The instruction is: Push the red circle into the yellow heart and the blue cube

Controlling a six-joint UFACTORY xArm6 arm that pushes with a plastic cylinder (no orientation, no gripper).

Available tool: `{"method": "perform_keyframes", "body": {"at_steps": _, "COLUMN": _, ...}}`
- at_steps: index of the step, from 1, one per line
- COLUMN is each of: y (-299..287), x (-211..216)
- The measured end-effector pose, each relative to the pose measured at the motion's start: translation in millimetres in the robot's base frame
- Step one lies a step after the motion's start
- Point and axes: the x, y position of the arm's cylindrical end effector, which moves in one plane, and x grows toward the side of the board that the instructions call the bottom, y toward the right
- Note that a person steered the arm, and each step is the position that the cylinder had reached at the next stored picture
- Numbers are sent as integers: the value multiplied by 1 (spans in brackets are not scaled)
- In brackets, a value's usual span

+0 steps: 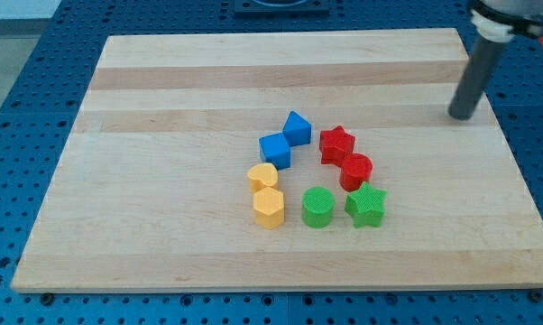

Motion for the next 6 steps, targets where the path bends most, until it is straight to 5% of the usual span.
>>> {"method": "perform_keyframes", "body": {"at_steps": 3, "y": -47, "x": 76}}
{"method": "perform_keyframes", "body": {"at_steps": 6, "y": -251, "x": 108}}
